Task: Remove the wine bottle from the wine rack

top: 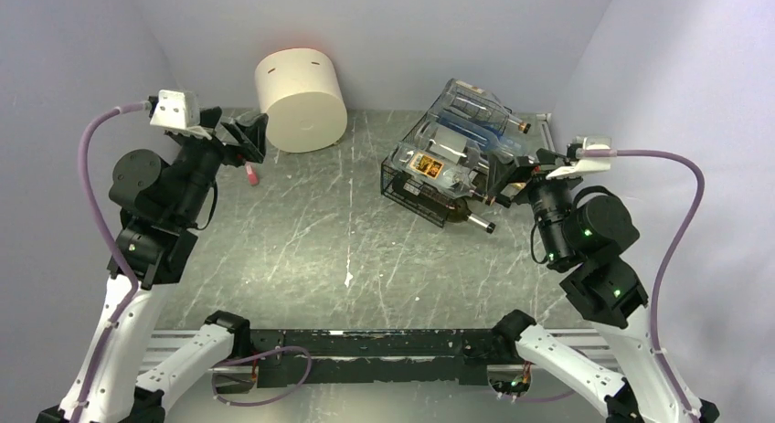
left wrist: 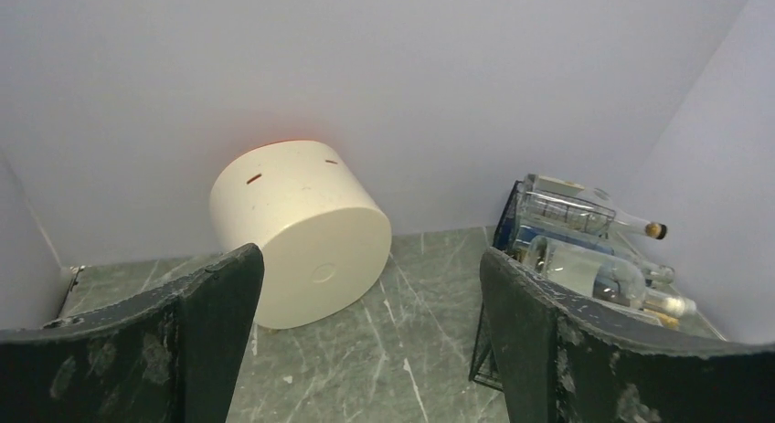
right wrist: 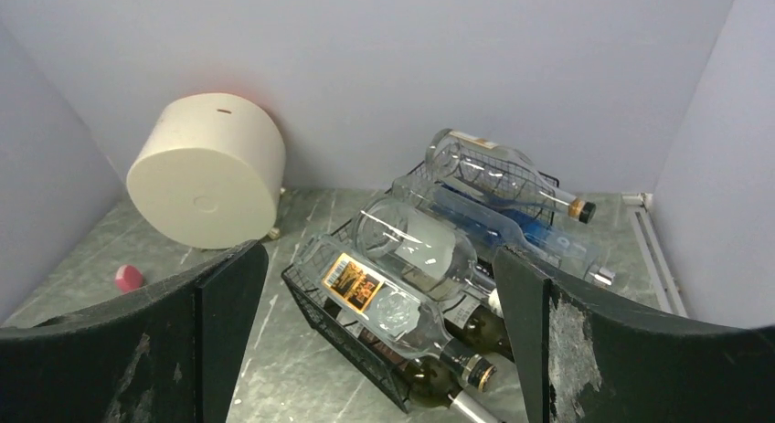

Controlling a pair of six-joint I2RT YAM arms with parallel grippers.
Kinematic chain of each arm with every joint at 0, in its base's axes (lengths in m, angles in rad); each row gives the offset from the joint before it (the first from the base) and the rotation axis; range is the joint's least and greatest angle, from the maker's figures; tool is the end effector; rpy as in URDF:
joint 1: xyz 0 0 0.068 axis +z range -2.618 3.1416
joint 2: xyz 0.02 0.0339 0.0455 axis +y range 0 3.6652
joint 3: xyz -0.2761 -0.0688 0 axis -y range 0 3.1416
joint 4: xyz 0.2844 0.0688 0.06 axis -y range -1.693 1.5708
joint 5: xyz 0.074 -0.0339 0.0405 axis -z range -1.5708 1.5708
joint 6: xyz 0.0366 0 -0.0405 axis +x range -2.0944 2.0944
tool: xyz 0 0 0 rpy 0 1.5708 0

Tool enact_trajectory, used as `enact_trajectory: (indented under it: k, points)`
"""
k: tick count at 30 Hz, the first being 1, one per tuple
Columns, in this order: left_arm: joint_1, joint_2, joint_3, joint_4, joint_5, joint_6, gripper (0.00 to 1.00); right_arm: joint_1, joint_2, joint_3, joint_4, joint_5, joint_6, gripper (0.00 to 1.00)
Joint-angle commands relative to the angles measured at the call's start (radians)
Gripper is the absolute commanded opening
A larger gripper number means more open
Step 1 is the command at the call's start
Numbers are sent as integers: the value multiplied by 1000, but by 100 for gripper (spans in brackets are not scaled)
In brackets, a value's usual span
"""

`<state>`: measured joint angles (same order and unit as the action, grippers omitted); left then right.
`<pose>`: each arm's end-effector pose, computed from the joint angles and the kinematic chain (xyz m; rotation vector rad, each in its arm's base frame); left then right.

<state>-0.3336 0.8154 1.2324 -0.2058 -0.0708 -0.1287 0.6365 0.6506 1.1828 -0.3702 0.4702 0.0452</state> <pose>0.1657 -0.0547 0.5077 0.0802 1.3659 -0.3403 0.1065 0.0581 0.4939 -0.0299 1.4302 0.2308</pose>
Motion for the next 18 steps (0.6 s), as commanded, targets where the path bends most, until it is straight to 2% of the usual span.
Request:
enact_trajectory:
  k: [1,9,18]
  points:
    - [49,32,-13,31,44,-17,93,-19,31,-13,4,47,32,100]
    - [136,94,-41,53,102,-36,97,-50,131,-4,-34,80,28,100]
    - [196,154,-64,73,187,-58,99,-72,287,-26,-76,-48,10,100]
